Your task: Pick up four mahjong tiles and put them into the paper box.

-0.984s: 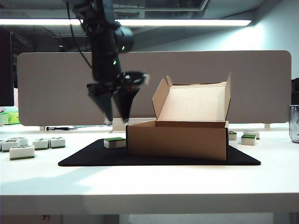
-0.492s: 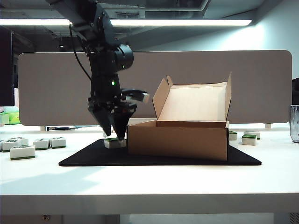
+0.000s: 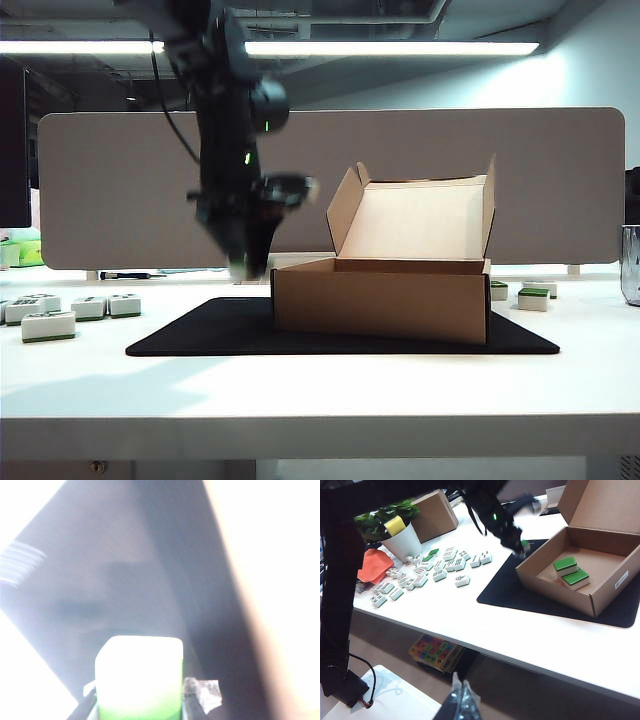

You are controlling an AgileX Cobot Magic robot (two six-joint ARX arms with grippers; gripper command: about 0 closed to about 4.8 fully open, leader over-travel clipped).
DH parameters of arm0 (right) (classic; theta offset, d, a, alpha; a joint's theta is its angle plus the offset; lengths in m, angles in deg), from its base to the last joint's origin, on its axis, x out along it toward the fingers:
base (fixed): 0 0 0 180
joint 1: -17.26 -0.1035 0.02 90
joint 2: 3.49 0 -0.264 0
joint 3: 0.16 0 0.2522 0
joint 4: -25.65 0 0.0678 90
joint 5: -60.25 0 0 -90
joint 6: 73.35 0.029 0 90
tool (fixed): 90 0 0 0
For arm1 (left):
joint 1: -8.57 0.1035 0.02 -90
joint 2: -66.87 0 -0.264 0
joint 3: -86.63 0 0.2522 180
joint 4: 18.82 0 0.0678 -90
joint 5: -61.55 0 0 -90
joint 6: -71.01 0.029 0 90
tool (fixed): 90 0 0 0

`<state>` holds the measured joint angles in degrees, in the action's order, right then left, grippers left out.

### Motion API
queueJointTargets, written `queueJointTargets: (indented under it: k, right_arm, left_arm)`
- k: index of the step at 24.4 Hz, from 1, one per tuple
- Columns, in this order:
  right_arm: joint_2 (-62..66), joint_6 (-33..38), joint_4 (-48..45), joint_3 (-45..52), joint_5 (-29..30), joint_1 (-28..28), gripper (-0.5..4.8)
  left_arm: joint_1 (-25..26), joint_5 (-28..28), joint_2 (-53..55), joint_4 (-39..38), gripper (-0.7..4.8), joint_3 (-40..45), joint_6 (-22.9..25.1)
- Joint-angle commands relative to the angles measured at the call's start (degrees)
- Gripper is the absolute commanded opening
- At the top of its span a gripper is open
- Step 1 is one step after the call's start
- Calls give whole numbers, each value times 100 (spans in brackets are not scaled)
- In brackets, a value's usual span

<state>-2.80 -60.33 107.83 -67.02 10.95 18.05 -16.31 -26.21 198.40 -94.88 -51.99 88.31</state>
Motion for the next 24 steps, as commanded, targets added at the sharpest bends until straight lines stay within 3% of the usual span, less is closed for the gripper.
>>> queueJointTargets:
  k: [1, 9, 24]
  right_arm:
    - [-68, -4, -98, -9, -13, 7, -1]
    - [-68, -4, -94, 20, -11, 7, -1]
    - [-68, -2, -94, 20, -9, 4, -1]
  left_arm:
    - [-308, -317, -199, -138, 115, -619, -684]
    - [-1414, -485, -142, 109, 115, -577, -660]
    - [-1648, -485, 529, 133, 116, -557, -682]
